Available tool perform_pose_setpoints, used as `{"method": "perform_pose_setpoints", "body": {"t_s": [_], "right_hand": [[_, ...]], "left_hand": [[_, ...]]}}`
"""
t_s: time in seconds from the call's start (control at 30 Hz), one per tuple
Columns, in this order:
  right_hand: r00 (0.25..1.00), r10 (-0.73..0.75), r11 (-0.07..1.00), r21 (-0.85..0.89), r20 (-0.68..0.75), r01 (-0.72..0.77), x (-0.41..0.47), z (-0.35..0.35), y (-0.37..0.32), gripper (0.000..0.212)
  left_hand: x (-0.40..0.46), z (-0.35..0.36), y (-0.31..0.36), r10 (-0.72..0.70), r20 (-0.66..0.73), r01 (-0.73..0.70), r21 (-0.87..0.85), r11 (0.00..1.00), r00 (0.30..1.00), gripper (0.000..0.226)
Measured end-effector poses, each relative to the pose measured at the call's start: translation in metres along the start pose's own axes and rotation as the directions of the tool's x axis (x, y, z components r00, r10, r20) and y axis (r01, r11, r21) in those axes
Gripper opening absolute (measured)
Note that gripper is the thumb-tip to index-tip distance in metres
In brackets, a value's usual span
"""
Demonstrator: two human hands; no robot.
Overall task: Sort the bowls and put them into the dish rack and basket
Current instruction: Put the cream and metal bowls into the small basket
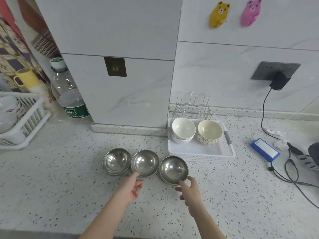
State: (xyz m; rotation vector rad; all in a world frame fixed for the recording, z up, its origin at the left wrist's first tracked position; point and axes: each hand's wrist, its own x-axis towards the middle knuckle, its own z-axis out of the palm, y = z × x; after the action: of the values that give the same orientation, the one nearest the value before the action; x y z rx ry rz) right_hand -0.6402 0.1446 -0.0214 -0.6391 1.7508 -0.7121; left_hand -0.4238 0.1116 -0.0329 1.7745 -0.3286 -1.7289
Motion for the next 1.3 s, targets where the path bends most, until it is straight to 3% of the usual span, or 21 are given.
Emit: {"method": "perform_pose_setpoints", "body": {"t_s": [0.23, 0.37, 0.5, 0.9, 1.13, 1.3], "right_hand": [[0.999, -0.033, 0.999, -0.037, -0.039, 0.031, 0.001, 0.004, -0.001, 0.050], [0.998, -0.031, 0.998, -0.048, -0.055, 0.028, 0.003, 0.008, -0.004, 0.052], [0.998, -0.024, 0.999, -0.048, -0.065, 0.021, 0.006, 0.010, -0.006, 0.054], [0.970, -0.090, 0.970, 0.202, -0.224, 0.137, -0.002, -0.015, -0.004, 0.044], [0.947, -0.149, 0.922, 0.307, -0.285, 0.237, 0.002, -0.054, -0.038, 0.039], [0.903, -0.221, 0.883, 0.319, -0.368, 0.346, 0.003, -0.092, -0.073, 0.048]], "left_hand": [[0.009, 0.003, 0.003, 0.021, 0.013, -0.022, 0.099, 0.995, 1.000, 0.019], [0.013, 0.003, 0.005, 0.051, 0.012, -0.052, 0.084, 0.995, 0.999, 0.013], [0.014, 0.001, 0.007, 0.082, 0.025, -0.084, 0.073, 0.994, 0.996, 0.021], [-0.011, 0.009, 0.015, 0.174, 0.094, -0.178, 0.037, 0.983, 0.980, 0.019], [-0.025, 0.040, 0.039, 0.266, 0.209, -0.261, -0.053, 0.964, 0.941, 0.022], [-0.034, 0.065, 0.061, 0.342, 0.254, -0.317, -0.137, 0.939, 0.905, 0.022]]}}
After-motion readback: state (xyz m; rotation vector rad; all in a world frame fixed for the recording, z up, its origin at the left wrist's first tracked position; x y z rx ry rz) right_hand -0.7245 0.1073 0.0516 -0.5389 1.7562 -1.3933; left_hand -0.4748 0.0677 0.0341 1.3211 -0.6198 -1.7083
